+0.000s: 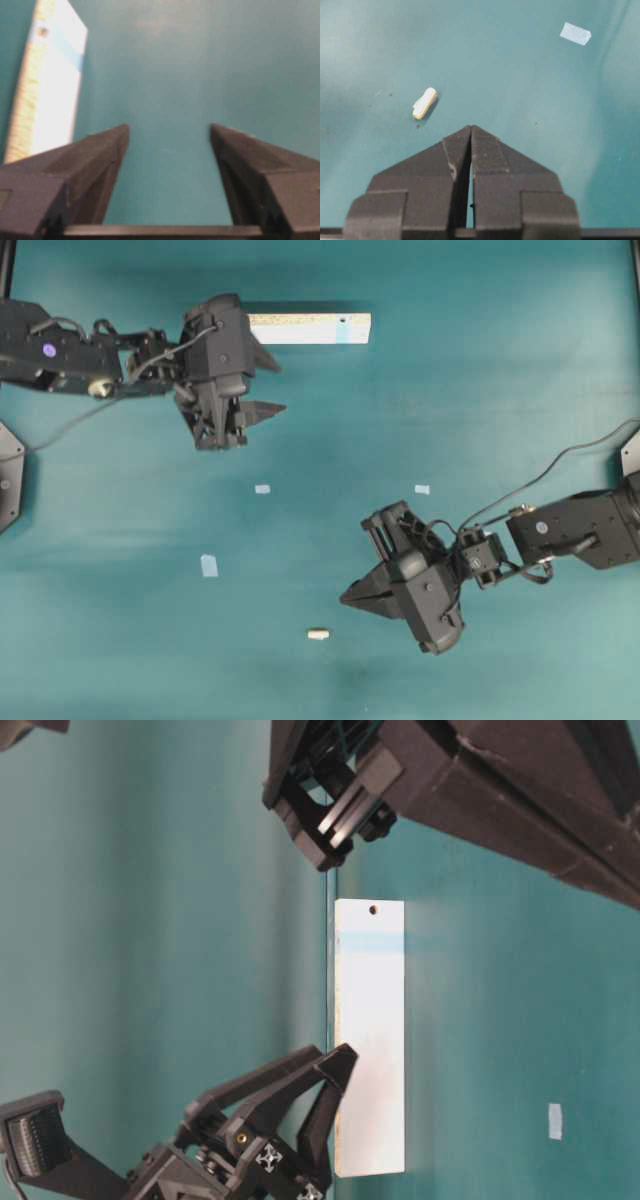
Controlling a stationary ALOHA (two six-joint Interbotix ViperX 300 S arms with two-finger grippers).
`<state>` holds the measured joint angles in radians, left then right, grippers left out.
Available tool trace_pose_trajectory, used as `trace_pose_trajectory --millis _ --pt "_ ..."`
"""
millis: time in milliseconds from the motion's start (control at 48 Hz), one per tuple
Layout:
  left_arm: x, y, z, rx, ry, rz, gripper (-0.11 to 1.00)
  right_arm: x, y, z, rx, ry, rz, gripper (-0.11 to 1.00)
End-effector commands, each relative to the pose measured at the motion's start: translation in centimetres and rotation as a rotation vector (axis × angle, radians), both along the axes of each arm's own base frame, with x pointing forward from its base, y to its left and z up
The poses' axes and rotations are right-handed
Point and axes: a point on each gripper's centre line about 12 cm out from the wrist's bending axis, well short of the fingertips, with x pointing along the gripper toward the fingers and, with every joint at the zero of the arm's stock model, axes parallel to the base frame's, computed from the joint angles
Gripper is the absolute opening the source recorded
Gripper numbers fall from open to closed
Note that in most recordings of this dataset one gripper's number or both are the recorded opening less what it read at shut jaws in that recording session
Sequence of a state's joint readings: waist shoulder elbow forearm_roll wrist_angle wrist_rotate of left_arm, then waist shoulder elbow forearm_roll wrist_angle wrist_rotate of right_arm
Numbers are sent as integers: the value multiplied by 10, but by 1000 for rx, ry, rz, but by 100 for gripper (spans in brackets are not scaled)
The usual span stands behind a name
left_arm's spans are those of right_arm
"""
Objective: Move the wooden board into place and insert the rod into its hole.
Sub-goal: 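Lower the left gripper over the white board's end and close on it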
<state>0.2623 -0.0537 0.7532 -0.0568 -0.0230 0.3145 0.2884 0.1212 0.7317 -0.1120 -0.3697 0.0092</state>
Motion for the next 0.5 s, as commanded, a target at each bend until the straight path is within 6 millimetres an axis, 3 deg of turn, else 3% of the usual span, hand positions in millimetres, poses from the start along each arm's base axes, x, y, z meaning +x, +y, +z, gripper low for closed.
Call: trace_pose_trajectory --millis 0,208,479 --pt "2 18 20 52 -39 16 73 5 4 18 11 -39 5 0" --pt "-7 53 18 62 -18 100 82 5 4 16 -3 -6 4 0" --pt "-13 61 5 70 30 105 88 9 5 13 -4 -3 4 0"
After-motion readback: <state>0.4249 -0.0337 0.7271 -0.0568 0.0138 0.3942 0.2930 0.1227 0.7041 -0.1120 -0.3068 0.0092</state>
